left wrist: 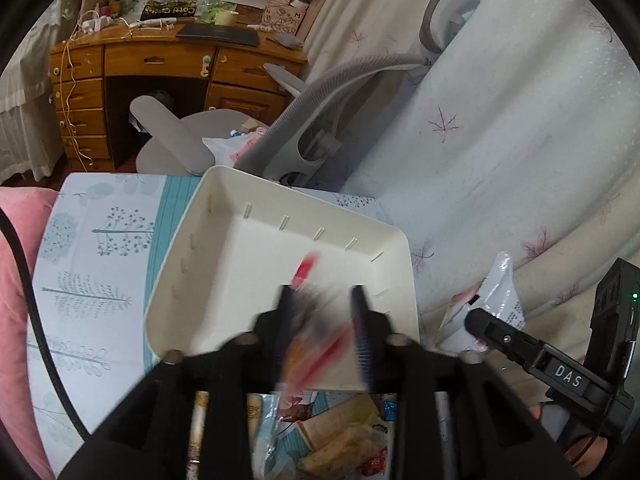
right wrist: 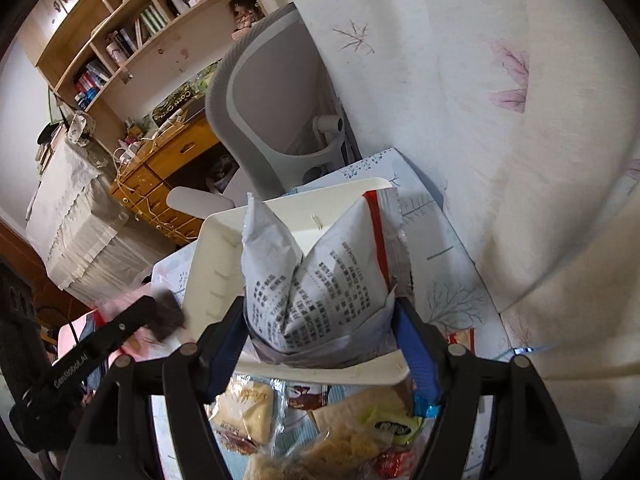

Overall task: Organize snacks
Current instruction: 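Carry the red candy and white wrapper into the white tray and release both, then withdraw both tools from the tray back over the snacks, then grasp the cracker pack with the left tool while the right tool grasps the rice-crisp bag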

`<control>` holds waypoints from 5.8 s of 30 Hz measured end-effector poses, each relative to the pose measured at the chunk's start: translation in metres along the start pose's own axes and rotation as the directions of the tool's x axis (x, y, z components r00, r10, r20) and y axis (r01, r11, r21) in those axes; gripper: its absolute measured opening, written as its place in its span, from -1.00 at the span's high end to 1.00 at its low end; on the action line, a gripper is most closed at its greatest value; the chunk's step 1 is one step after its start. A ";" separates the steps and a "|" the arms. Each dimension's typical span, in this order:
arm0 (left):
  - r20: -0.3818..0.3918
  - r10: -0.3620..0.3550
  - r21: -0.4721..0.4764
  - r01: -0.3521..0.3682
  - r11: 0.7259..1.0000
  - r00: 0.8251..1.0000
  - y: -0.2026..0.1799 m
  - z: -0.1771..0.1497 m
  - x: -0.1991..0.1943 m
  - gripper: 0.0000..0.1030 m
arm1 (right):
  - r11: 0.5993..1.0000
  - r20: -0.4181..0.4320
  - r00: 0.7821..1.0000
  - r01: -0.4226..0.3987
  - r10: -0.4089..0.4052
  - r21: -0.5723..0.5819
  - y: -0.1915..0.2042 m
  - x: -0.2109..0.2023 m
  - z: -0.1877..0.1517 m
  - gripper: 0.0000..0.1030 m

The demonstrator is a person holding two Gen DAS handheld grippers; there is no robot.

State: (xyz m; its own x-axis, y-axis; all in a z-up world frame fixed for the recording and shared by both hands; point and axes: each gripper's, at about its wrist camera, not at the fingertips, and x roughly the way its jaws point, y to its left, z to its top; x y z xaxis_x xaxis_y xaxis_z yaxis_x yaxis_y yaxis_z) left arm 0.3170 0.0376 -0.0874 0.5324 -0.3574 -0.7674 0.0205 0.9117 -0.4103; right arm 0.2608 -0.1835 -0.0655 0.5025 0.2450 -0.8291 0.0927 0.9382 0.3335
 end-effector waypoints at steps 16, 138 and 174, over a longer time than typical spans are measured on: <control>0.042 0.125 -0.043 -0.123 0.991 0.991 -0.002 -0.025 -0.052 -0.18 | 0.997 0.019 0.997 -0.070 0.069 0.040 -0.006 -0.024 -0.011 -0.68; -0.671 0.310 0.182 -0.256 0.949 0.673 0.111 -0.100 0.154 -0.99 | 0.998 -0.270 0.962 -0.049 0.035 -0.045 0.067 0.070 -0.230 0.25; -0.494 0.412 0.273 -0.313 0.909 0.765 0.086 -0.156 0.076 -0.54 | 0.998 -0.134 0.990 0.057 -0.053 0.027 0.056 -0.012 -0.251 0.35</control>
State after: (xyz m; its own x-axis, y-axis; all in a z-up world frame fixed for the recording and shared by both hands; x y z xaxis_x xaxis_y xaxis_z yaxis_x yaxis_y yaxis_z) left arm 0.2276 0.0573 -0.2582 -0.0021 0.0022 -1.0000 0.0831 0.9965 0.0020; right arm 0.0438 -0.0725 -0.1496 0.3776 0.2251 -0.8982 0.1447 0.9437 0.2973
